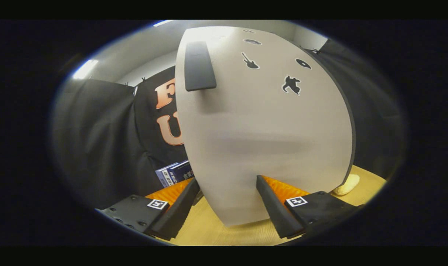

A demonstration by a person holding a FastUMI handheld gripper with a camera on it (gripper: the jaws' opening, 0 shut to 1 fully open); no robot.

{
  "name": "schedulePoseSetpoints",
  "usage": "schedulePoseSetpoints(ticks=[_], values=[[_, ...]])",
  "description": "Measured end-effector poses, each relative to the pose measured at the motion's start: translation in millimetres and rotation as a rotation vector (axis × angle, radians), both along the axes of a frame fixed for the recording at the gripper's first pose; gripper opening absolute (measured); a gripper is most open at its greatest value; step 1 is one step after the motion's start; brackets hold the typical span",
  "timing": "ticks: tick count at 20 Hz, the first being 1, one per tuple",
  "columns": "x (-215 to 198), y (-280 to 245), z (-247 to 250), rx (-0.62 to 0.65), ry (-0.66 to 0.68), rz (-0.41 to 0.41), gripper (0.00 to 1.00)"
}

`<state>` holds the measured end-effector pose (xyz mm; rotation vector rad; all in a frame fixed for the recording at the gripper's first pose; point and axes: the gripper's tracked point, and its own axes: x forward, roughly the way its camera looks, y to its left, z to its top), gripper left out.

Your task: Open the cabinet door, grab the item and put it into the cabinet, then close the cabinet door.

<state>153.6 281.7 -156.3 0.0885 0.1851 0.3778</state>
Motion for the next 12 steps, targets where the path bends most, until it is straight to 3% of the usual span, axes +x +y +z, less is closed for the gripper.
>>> schedulePoseSetpoints(ticks=[12], values=[[64,11,-5,-0.067,-0.001,-0.114,0.98]])
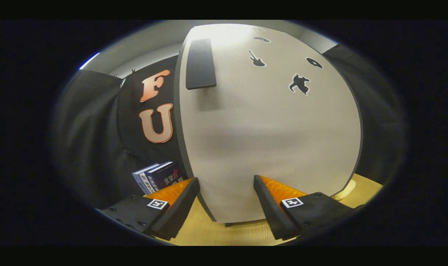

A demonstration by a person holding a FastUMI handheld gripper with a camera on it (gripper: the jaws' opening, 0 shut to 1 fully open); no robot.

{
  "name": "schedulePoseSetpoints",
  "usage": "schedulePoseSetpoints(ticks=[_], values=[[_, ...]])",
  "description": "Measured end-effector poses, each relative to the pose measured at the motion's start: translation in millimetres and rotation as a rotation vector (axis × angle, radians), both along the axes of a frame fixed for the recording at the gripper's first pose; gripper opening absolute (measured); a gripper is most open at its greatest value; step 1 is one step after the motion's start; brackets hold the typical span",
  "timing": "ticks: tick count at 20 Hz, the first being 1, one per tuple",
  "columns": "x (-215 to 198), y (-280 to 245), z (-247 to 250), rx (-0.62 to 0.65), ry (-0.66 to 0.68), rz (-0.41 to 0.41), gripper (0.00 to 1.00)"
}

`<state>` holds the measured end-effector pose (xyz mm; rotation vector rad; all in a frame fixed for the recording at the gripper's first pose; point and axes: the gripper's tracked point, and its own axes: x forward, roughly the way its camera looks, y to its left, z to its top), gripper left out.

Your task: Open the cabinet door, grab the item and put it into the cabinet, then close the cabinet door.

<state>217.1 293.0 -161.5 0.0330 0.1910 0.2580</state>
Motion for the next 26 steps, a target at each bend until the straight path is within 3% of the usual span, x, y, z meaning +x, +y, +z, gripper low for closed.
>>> schedulePoseSetpoints(ticks=[8,15,26], values=[[-13,-52,33,0.021,-0.015,-0.037,0.96],[-69,-119,104,-0.033,-0.104,-0.078,0.96],[-160,-173,189,-0.111,-0.222,-0.117,0.96]])
